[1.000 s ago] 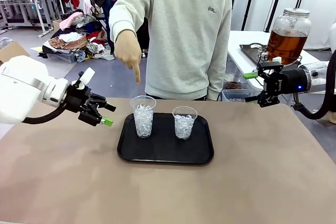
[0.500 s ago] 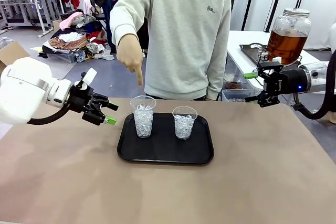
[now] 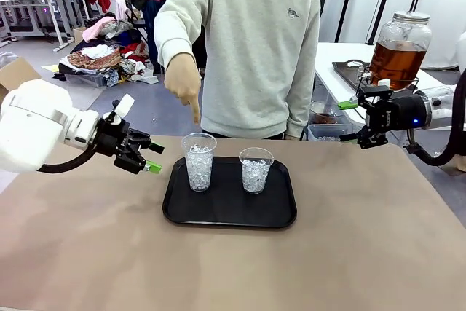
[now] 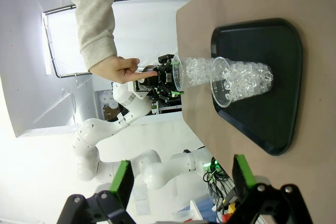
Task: Pour the drink into the iced cup.
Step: Pick up the iced cup indicated by the human and present it to them.
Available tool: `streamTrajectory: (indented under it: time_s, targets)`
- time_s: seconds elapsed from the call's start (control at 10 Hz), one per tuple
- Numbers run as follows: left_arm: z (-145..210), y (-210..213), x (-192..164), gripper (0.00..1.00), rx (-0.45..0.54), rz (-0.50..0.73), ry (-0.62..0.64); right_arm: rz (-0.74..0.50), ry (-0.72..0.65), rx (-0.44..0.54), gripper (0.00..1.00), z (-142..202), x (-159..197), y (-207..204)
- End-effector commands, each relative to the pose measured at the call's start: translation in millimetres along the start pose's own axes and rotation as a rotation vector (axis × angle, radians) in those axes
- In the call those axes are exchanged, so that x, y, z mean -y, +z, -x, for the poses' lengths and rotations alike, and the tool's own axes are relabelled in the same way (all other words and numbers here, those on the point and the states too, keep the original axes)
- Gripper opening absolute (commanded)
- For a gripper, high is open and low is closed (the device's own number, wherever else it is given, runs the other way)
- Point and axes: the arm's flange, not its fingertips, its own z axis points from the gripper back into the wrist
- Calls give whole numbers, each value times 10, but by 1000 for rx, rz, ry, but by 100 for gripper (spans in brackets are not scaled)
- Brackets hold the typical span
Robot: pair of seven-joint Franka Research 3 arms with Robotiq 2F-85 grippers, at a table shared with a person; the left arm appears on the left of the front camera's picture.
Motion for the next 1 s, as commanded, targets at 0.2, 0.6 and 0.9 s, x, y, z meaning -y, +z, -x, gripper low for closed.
streamTrajectory:
  time_s: [0.2, 0.6, 0.9]
  targets:
    - [141, -116, -211, 100, 46, 16, -121, 0, 3, 2, 100, -7, -16, 8]
    - [324, -269, -338, 100, 162, 51, -116, 0, 3, 2, 100, -7, -16, 8]
    - [388, -345, -367, 100, 210, 24, -107, 0, 3, 2, 100, -7, -16, 8]
